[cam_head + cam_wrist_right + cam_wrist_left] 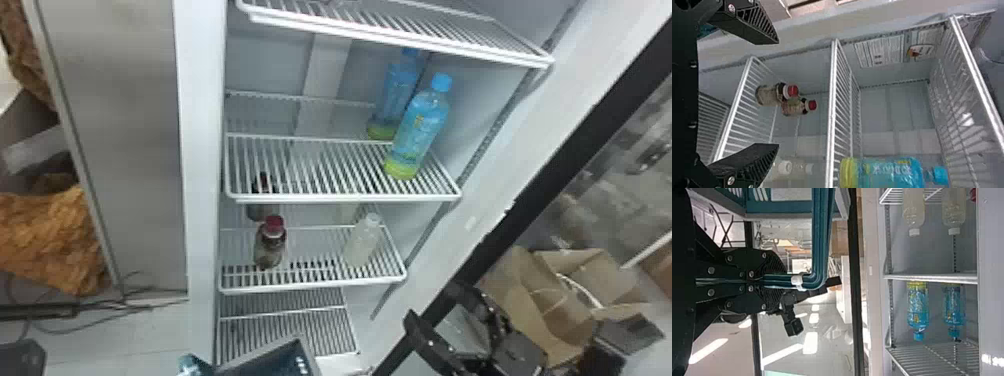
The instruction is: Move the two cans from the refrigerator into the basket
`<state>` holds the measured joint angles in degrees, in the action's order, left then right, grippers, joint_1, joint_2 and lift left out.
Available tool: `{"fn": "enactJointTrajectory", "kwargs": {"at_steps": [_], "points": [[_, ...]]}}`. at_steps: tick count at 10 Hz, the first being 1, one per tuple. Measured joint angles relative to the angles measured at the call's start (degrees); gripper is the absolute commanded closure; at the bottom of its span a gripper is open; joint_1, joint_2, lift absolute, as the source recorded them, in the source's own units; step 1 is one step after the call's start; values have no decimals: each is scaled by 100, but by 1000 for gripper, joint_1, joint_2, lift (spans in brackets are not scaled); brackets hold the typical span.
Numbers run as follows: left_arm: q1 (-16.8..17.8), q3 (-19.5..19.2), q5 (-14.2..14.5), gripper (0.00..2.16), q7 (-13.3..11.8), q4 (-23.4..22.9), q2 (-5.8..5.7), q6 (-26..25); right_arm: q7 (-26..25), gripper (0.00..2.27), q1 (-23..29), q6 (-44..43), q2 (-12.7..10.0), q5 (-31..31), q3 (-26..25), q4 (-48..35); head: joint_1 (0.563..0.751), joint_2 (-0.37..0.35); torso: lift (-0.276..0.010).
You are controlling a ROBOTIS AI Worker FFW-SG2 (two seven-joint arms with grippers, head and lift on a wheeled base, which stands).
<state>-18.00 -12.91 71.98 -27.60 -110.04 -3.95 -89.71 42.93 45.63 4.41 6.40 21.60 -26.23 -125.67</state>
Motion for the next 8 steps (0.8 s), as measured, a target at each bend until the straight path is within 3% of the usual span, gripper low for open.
{"fn": "enactJointTrajectory", "kwargs": {"at_steps": [4, 8], "points": [[13, 9, 0, 1197, 0, 0, 8, 0, -477, 116, 440, -1045, -130, 143, 333, 216, 695, -350, -35], [28, 55, -5, 1197, 0, 0, -29, 0, -670, 116, 752, -1496, -267, 177, 242, 327, 695, -350, -35]]}}
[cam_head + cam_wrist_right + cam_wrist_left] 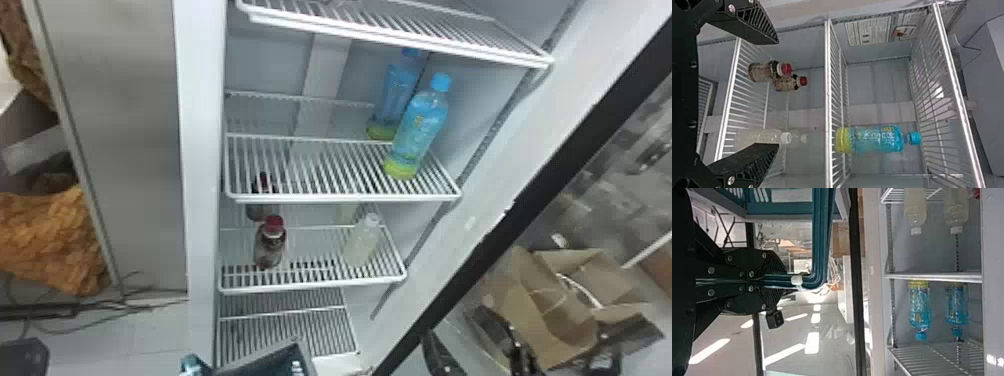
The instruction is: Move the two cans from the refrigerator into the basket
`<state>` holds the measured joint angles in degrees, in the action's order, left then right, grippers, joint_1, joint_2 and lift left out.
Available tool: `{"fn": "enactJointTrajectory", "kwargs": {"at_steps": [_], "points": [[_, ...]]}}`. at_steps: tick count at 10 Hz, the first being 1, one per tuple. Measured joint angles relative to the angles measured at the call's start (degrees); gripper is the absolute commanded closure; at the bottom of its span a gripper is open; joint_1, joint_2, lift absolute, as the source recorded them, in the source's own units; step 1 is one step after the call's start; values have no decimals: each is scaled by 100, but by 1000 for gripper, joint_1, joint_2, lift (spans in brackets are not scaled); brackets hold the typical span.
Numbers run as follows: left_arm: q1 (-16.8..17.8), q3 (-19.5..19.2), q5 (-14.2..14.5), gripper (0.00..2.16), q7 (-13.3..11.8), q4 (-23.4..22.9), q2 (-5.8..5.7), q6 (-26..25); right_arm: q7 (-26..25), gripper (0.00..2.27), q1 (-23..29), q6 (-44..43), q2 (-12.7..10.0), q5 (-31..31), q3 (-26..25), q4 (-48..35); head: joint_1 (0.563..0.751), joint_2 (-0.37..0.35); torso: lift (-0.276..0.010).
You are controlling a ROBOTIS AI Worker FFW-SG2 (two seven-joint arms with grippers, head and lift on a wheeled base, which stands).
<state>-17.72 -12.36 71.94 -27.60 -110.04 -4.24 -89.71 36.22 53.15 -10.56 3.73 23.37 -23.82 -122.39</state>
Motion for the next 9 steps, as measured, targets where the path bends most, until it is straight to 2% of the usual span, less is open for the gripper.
{"fn": "enactJointTrajectory", "kwargs": {"at_steps": [9], "points": [[28, 47, -18, 1197, 0, 0, -24, 0, -84, 117, 76, -70, -4, 37, -6, -44, 695, -350, -35]]}}
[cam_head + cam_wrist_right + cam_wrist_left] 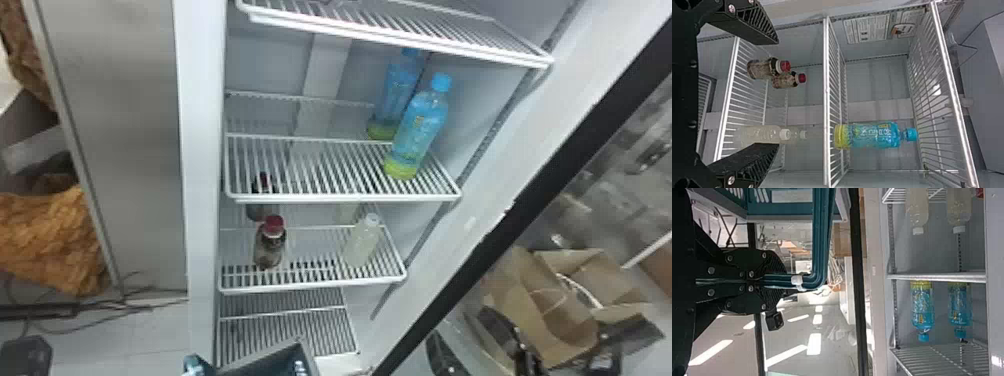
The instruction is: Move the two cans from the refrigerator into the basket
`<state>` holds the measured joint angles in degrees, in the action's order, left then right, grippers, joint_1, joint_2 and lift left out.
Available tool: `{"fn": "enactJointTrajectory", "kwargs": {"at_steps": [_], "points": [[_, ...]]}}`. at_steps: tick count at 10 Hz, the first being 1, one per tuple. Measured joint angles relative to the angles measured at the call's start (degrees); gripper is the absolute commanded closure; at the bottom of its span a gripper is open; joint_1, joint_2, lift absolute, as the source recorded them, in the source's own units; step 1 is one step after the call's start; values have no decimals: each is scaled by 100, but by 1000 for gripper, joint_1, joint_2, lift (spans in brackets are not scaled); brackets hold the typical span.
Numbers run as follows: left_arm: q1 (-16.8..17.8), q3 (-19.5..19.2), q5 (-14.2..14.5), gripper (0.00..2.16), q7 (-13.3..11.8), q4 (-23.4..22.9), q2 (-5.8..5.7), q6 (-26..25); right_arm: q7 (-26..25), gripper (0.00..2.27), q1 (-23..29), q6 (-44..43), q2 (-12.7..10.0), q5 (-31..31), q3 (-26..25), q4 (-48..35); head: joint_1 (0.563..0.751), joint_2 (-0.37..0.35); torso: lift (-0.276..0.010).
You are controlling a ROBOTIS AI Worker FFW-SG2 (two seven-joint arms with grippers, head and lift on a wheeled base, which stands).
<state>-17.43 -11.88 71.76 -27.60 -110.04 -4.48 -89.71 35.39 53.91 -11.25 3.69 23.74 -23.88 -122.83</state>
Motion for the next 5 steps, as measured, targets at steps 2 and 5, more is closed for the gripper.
{"fn": "enactJointTrajectory", "kwargs": {"at_steps": [2, 5], "points": [[0, -5, 9, 1197, 0, 0, 7, 0, -13, 117, -4, 0, 0, 13, 0, 0, 695, -350, -35], [0, -32, 11, 1197, 0, 0, 21, 0, -23, 117, -34, 0, -6, 11, 7, 37, 695, -350, -35]]}}
